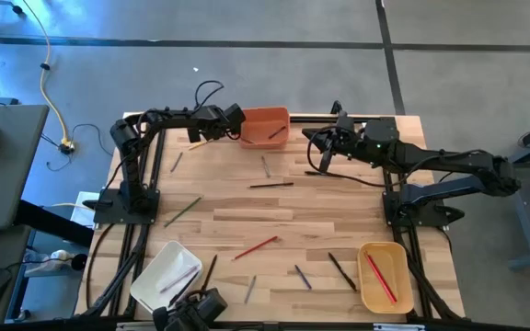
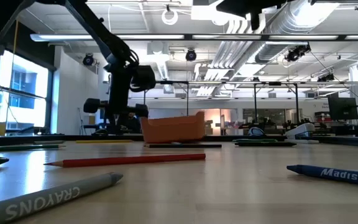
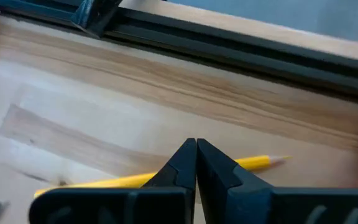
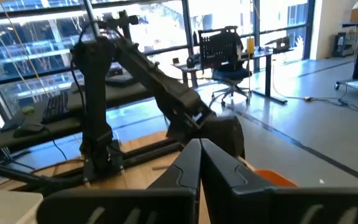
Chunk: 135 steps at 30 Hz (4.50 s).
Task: Sort crayons/erasers/pens/pencils in bins
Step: Put the yellow pencil into the yellow bin
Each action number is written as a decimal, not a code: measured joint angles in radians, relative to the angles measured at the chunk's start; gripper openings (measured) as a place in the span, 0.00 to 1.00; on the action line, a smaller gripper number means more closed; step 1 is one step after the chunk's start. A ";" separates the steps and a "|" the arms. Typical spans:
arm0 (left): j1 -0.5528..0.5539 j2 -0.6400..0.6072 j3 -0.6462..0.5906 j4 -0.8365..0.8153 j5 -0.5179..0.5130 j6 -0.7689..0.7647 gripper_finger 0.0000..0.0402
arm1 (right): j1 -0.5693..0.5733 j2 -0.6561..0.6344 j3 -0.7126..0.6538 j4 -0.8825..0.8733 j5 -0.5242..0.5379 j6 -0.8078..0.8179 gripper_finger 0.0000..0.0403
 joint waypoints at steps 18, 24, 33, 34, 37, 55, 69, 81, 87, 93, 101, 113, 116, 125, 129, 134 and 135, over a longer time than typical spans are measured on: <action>-0.002 0.011 -0.001 -0.013 0.033 0.175 0.00 | 0.000 -0.003 0.000 0.003 0.003 0.000 0.00; -0.002 -0.026 0.017 -0.008 0.043 0.226 0.00 | 0.000 -0.003 0.000 0.003 0.003 0.000 0.00; 0.027 -0.071 0.042 -0.124 0.038 0.230 0.00 | 0.000 -0.003 0.000 0.010 0.003 -0.004 0.00; 0.031 -0.072 0.042 -0.137 0.038 0.215 0.00 | 0.000 -0.003 0.000 0.010 0.003 -0.009 0.00; 0.047 -0.072 0.023 -0.138 0.038 0.190 0.00 | 0.000 -0.003 0.000 0.011 0.003 -0.017 0.00; 0.056 -0.069 -0.136 -0.017 0.100 0.115 0.00 | -0.013 -0.003 0.000 0.016 0.014 -0.027 0.00; -0.011 -0.129 -0.122 -0.045 0.239 0.462 0.00 | -0.013 -0.003 -0.001 0.015 0.014 -0.027 0.00; 0.152 -0.229 -0.008 -0.112 0.629 1.039 0.00 | -0.013 -0.005 -0.001 0.022 0.014 -0.045 0.00; 0.140 -0.092 0.068 -0.145 0.570 1.174 0.03 | -0.013 -0.005 -0.001 0.034 0.014 -0.043 0.00; 0.108 0.010 0.176 -0.195 0.540 1.257 0.18 | -0.013 -0.005 -0.001 0.033 0.014 -0.042 0.00; 0.118 0.064 0.224 -0.222 0.503 1.351 0.37 | -0.013 -0.005 -0.001 0.033 0.014 -0.027 0.00; 0.029 0.066 0.303 -0.019 0.490 1.527 0.04 | -0.013 -0.005 -0.001 0.033 0.014 -0.018 0.00; 0.033 0.068 0.303 -0.004 0.477 1.547 0.01 | -0.013 -0.005 -0.001 0.033 0.014 -0.019 0.00; 0.137 0.103 0.302 -0.230 0.487 1.489 0.04 | -0.013 -0.005 -0.001 0.033 0.014 -0.008 0.00; 0.144 0.131 0.304 -0.264 0.495 1.486 0.16 | -0.014 -0.005 -0.001 0.033 0.014 -0.008 0.00; 0.146 0.174 0.303 -0.274 0.489 1.491 0.31 | -0.014 -0.005 -0.001 0.033 0.021 -0.008 0.00; 0.146 0.176 0.303 -0.260 0.481 1.499 0.33 | -0.014 -0.005 -0.001 0.033 0.027 -0.007 0.00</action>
